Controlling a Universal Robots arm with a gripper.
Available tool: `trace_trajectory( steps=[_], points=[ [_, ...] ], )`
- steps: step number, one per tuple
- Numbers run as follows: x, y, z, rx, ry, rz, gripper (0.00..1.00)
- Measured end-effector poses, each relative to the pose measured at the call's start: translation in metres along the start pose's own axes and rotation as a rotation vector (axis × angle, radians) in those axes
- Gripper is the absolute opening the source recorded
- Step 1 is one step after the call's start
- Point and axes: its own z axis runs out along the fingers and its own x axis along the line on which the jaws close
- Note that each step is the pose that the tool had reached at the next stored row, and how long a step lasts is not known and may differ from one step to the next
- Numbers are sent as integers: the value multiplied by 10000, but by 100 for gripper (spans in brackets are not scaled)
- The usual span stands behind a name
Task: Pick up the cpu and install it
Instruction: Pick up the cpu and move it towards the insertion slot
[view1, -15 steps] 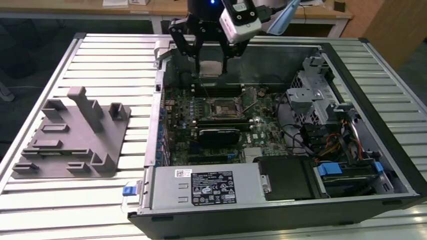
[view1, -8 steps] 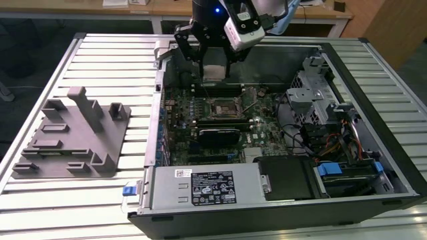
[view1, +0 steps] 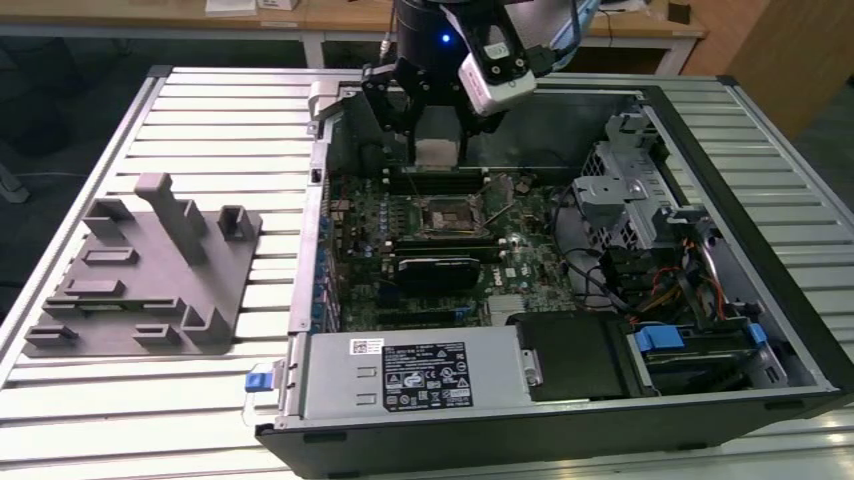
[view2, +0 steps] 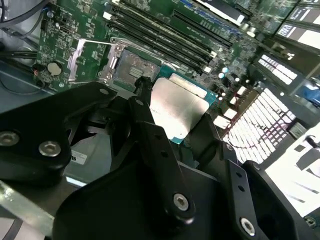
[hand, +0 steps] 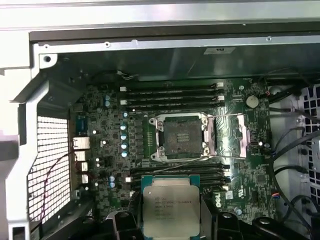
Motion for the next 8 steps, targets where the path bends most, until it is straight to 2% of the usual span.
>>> trace_trajectory(
  steps=[8],
  points=[
    [-89,29,149,2,1,-1,55]
  ],
)
